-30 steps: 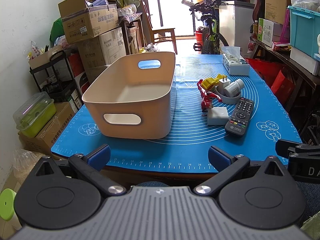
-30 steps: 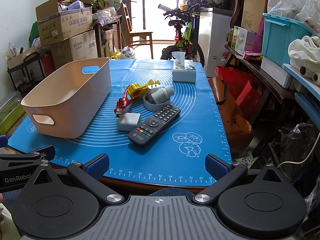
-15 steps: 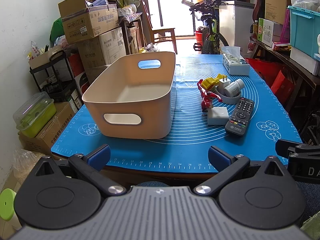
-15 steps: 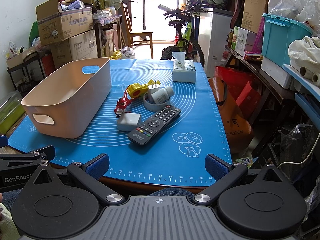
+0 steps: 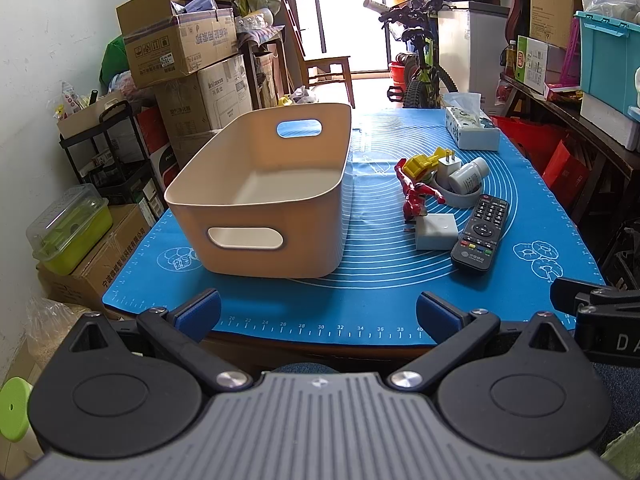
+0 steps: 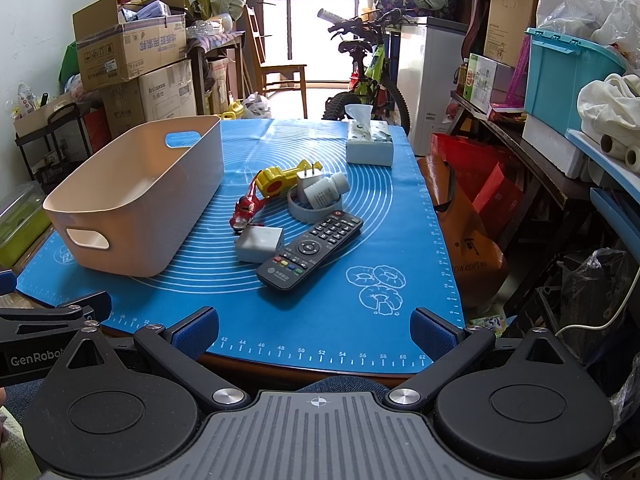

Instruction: Organize rigid objects

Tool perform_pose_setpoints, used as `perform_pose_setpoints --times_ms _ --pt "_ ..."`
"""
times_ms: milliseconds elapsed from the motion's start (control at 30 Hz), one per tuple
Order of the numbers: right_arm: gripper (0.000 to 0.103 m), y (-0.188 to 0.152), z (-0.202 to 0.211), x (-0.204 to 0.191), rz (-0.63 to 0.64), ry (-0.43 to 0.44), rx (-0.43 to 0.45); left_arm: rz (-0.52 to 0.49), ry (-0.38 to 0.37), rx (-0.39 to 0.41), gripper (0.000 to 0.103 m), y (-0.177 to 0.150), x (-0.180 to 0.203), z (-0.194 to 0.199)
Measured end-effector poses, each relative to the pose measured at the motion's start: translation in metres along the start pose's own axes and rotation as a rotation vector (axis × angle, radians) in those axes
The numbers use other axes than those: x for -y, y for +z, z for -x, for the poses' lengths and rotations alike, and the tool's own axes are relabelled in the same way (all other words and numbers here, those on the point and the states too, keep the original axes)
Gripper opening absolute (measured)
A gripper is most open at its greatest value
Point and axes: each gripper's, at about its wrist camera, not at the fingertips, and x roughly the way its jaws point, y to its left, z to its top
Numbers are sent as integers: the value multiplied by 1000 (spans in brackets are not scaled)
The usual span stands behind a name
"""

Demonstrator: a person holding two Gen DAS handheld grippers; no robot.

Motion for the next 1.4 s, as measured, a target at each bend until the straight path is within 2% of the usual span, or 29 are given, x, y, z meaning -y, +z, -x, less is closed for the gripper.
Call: perform_pose_setpoints --times_ms 367,533,733,900,1033,1200,1400 --pt "101 2 4 0 -14 6 1 9 -6 0 103 0 -1 -2" --pt "101 14 1 4 -55 30 -31 17 -25 14 103 11 -12 1" --pt "101 36 -8 11 -117 61 -26 -3 -26 48 103 46 -25 3" --pt "101 64 -20 15 -135 42 3 7 18 52 103 88 -43 -8" --pt "101 81 -40 15 -114 12 -2 33 28 22 103 117 -61 -30" --pt "101 91 -73 12 -59 -49 -18 34 42 -28 103 136 -83 -61" --pt "101 98 -118 14 -103 -100 -70 30 55 -117 102 148 -110 -107"
